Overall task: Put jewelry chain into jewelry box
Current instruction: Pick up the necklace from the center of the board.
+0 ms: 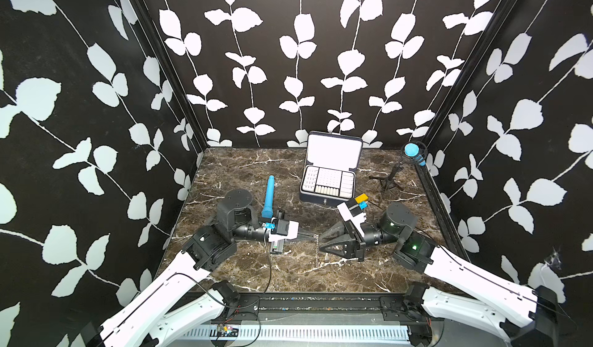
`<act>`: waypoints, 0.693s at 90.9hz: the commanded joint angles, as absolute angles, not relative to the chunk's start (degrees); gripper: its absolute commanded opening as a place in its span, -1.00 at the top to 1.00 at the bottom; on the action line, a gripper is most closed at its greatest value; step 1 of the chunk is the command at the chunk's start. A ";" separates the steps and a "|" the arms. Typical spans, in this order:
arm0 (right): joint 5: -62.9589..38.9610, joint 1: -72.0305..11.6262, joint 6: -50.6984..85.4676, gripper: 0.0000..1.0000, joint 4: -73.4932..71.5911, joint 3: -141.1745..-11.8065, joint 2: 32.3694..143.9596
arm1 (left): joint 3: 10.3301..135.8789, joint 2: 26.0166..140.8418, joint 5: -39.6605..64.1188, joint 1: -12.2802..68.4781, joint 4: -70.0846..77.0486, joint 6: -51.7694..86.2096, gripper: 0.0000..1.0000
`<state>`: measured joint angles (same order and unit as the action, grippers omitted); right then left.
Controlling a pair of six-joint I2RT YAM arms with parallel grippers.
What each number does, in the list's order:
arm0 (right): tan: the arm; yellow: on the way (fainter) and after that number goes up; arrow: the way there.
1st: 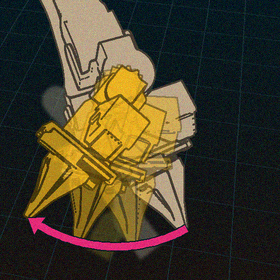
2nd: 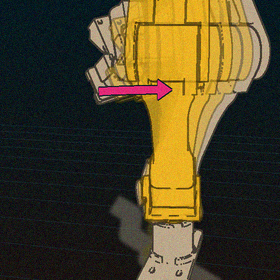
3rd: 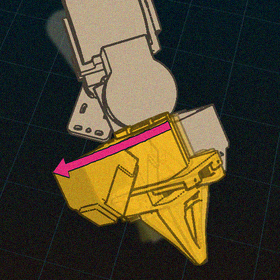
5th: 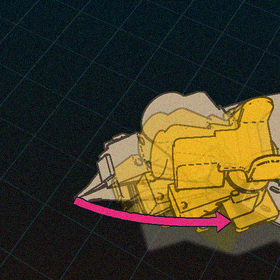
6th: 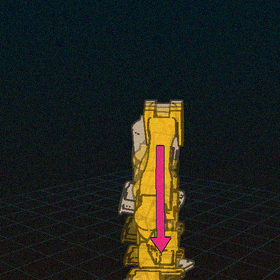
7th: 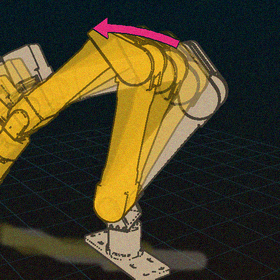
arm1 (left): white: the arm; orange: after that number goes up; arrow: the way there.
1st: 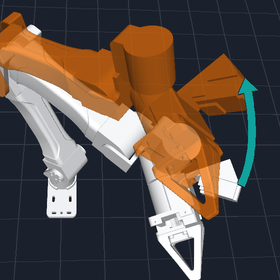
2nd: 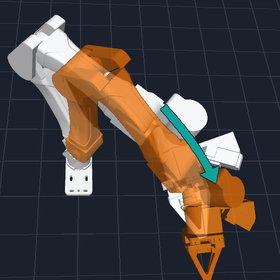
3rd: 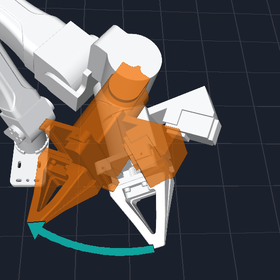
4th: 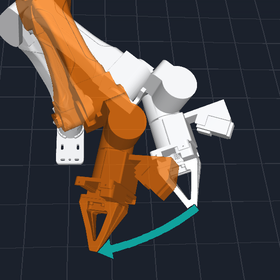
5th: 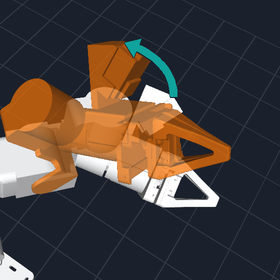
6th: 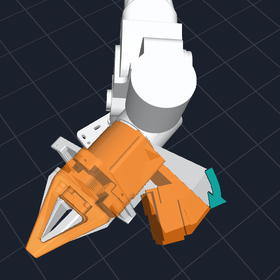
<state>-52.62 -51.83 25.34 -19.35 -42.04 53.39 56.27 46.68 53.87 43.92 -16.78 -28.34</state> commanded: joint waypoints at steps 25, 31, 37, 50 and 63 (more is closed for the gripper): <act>-51.76 -52.18 25.49 0.41 -22.58 -43.15 53.12 | 57.41 45.88 53.78 43.74 -16.88 -28.41 1.00; -51.69 -52.17 25.57 0.48 -22.82 -43.19 53.34 | 57.43 45.98 53.79 43.69 -16.87 -28.40 1.00; -51.68 -52.20 25.58 0.56 -23.02 -43.17 53.47 | 57.39 45.97 53.79 43.70 -16.88 -28.39 1.00; -51.09 -52.16 25.19 0.74 -22.94 -42.93 53.22 | 57.34 45.93 53.53 43.74 -17.12 -28.53 1.00; -50.54 -52.19 24.64 0.85 -22.05 -42.88 52.42 | 57.44 45.73 53.44 43.72 -17.31 -28.56 1.00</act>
<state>-51.13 -51.88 25.23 -19.46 -42.04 53.60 56.27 46.68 53.23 43.92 -16.84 -28.32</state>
